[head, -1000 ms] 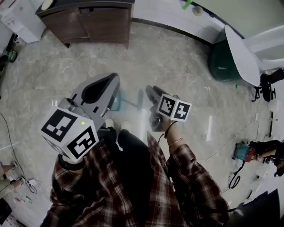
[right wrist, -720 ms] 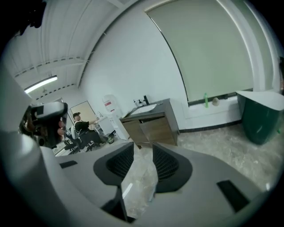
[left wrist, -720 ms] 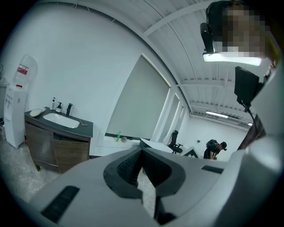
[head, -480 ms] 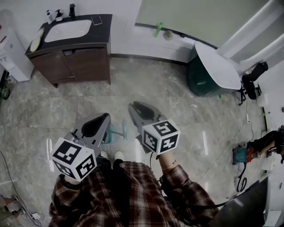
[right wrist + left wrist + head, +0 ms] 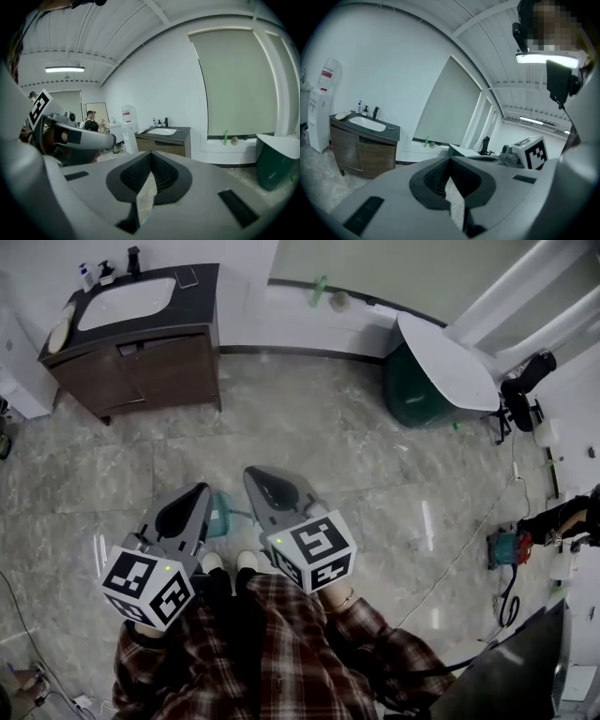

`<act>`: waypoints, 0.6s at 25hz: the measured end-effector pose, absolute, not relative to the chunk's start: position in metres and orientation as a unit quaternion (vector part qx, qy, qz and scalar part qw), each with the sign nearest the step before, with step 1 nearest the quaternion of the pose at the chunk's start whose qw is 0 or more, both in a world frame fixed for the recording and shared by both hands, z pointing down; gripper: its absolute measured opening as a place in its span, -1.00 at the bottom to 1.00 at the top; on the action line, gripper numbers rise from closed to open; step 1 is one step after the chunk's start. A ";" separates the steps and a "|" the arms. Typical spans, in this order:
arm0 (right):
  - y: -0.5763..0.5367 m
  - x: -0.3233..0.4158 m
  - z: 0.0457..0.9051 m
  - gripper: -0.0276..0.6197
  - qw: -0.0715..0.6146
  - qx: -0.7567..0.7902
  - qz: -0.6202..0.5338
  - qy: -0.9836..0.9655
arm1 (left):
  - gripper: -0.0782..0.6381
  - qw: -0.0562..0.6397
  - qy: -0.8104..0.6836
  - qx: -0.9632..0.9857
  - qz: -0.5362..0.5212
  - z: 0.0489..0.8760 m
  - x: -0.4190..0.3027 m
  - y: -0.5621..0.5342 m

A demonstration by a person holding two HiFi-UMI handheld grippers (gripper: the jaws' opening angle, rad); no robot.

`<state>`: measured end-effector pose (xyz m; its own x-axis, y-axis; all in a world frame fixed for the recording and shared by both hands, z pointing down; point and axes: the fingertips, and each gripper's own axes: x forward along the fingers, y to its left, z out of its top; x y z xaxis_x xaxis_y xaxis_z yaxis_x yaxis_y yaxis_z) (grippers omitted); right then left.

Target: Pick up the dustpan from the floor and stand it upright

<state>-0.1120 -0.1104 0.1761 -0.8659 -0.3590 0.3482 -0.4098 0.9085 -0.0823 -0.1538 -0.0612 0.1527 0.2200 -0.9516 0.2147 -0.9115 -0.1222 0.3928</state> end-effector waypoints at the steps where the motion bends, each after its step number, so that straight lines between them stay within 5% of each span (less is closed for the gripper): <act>1: -0.110 -0.113 0.179 -0.88 0.165 0.197 0.084 -0.963 | -0.78 0.225 -0.625 0.747 -0.045 0.153 -0.155 -0.060; 15: -0.115 -0.094 0.196 -0.88 0.179 0.204 0.109 -0.956 | -0.78 0.219 -0.627 0.746 -0.042 0.158 -0.143 -0.054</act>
<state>-0.0942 -0.1152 0.1958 -0.8529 -0.3504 0.3869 -0.4285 0.8933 -0.1356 -0.1426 -0.0542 0.1575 0.2095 -0.9543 0.2129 -0.9178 -0.1169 0.3794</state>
